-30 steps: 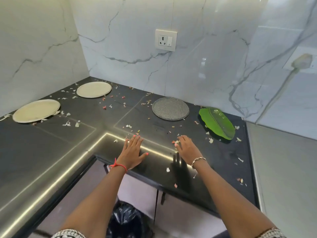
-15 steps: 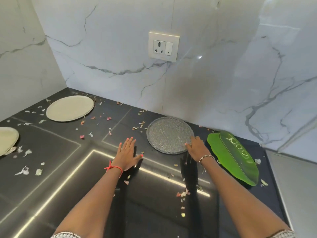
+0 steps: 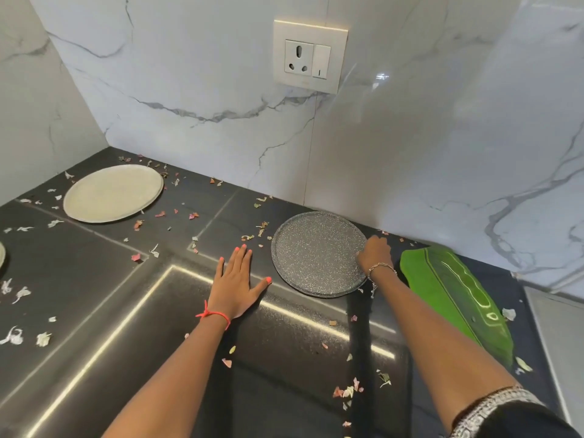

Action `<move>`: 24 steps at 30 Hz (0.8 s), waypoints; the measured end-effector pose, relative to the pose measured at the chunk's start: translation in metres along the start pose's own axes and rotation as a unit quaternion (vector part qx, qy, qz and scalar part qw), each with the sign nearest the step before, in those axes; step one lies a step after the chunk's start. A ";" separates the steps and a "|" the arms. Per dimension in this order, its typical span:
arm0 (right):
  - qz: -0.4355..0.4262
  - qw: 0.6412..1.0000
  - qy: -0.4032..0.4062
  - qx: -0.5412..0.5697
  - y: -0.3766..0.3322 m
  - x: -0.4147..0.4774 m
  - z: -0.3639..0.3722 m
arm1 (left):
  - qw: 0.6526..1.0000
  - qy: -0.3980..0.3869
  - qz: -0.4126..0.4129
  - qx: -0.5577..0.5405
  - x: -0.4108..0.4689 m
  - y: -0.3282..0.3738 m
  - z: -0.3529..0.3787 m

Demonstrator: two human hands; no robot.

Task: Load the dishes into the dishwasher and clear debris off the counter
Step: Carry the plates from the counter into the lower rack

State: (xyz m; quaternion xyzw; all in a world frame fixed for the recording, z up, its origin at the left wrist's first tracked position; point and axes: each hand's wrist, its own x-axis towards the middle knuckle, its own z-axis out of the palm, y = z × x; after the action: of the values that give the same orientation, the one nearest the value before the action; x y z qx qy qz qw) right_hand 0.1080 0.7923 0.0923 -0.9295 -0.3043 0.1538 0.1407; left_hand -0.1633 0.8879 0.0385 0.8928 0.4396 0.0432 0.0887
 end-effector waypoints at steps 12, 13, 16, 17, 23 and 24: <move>0.135 0.951 0.034 0.276 0.000 0.017 -0.002 | 1.000 -0.003 0.004 -0.003 0.001 -0.002 0.002; 0.138 0.941 0.028 0.307 0.003 0.015 -0.002 | 1.000 -0.006 0.007 -0.013 0.000 -0.002 0.002; 0.147 0.901 -0.016 0.408 0.008 0.009 0.000 | 0.998 -0.024 0.012 -0.062 0.001 -0.004 -0.002; 0.148 0.890 -0.030 0.431 0.012 0.010 0.003 | 0.996 -0.028 0.012 -0.086 0.001 -0.004 -0.005; 0.151 0.812 -0.063 0.561 0.018 -0.014 -0.012 | 0.970 -0.021 -0.011 -0.242 -0.012 0.004 -0.028; 0.150 0.804 -0.067 0.571 0.020 -0.025 -0.019 | 0.969 -0.019 -0.011 -0.245 -0.015 0.004 -0.030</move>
State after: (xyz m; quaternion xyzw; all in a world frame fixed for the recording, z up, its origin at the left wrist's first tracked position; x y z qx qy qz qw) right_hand 0.1061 0.7584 0.1079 -0.7024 -0.0272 0.3811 0.6005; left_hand -0.1740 0.8769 0.0683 0.8395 0.4235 0.1321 0.3138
